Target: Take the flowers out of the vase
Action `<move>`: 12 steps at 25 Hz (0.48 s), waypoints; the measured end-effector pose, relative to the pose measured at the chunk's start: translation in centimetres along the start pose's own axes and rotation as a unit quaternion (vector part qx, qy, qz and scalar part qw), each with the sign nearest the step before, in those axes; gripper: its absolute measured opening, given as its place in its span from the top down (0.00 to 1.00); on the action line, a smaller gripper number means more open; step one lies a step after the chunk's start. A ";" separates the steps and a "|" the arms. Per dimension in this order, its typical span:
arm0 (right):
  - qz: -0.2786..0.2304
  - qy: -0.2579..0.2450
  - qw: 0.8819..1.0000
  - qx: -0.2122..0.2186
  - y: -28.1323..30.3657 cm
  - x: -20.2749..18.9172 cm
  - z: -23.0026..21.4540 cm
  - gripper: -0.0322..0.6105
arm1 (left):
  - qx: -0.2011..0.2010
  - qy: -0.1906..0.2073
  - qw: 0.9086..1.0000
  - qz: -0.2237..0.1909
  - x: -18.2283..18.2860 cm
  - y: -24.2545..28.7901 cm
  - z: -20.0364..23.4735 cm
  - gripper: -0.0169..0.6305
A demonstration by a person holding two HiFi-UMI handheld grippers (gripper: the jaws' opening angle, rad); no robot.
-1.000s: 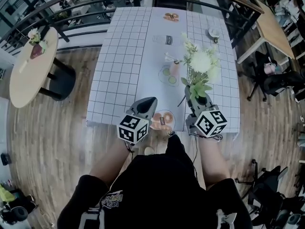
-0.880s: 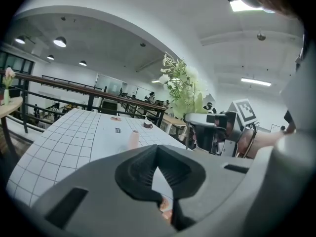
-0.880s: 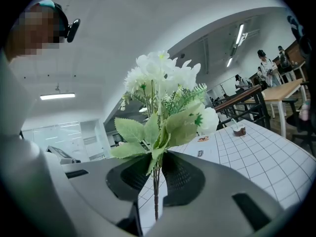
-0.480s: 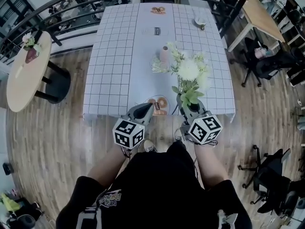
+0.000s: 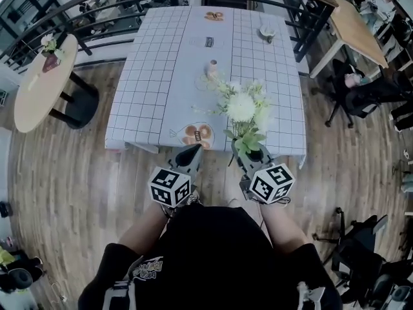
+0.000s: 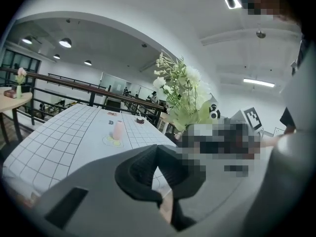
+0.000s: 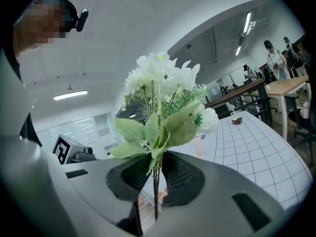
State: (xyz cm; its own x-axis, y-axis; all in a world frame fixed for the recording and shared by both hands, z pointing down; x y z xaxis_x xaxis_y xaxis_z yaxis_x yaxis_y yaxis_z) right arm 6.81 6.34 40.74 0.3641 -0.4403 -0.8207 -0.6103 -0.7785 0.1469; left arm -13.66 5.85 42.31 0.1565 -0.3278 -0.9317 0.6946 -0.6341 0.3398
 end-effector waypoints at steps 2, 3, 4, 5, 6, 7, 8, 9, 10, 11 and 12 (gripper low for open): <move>0.007 0.003 1.000 0.006 -1.7 -0.2 -0.4 0.84 | 0.005 -0.003 1.000 0.000 -0.2 0.1 -2.0 0.96; 0.009 0.005 1.000 0.009 -2.5 -0.3 -0.7 0.84 | 0.008 -0.006 1.000 0.000 -0.3 0.1 -2.9 0.96; 0.010 0.006 1.000 0.011 -3.3 -0.4 -0.9 0.84 | 0.010 -0.009 1.000 0.001 -0.5 0.1 -3.8 0.96; 0.010 0.007 1.000 0.013 -3.9 -0.5 -1.1 0.84 | 0.013 -0.013 1.000 0.001 -0.6 0.1 -4.5 0.96; 0.010 0.007 1.000 0.014 -4.5 -0.6 -1.2 0.84 | 0.015 -0.016 1.000 0.001 -0.7 0.2 -5.1 0.96; 0.011 0.007 1.000 0.016 -5.1 -0.6 -1.3 0.84 | 0.018 -0.018 1.000 0.001 -0.8 0.2 -5.7 0.96; 0.011 0.007 1.000 0.019 -5.6 -0.7 -1.4 0.84 | 0.021 -0.018 1.000 0.000 -0.8 0.3 -6.3 0.96; 0.013 0.007 1.000 0.022 -6.2 -0.9 -1.4 0.84 | 0.023 -0.018 1.000 -0.001 -0.9 0.4 -6.8 0.96; 0.014 0.007 1.000 0.025 -6.8 -1.0 -1.5 0.84 | 0.025 -0.019 1.000 -0.002 -0.9 0.5 -7.4 0.96; 0.015 0.007 1.000 0.026 -7.4 -1.2 -1.5 0.84 | 0.025 -0.020 0.999 -0.003 -1.0 0.7 -8.0 0.96; 0.017 0.006 0.999 0.027 -8.0 -1.4 -1.6 0.84 | 0.024 -0.021 0.999 -0.003 -1.1 0.8 -8.7 0.96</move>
State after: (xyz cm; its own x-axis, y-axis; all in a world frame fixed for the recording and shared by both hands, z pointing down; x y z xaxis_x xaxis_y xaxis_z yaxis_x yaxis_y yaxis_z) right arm 12.35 12.50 41.65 0.3514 -0.4719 -0.8086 -0.6596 -0.7377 0.1439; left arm -7.21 11.79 42.51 0.1218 -0.3531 -0.9276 0.6602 -0.6691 0.3414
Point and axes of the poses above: the fingertips, and each gripper's own axes: y forward along the fingers, z to its left, x out of its top, the point moved 8 cm from there along -y, backward along the fingers, and after that the axes turned 10 degrees about y, right-handed, at the moved point
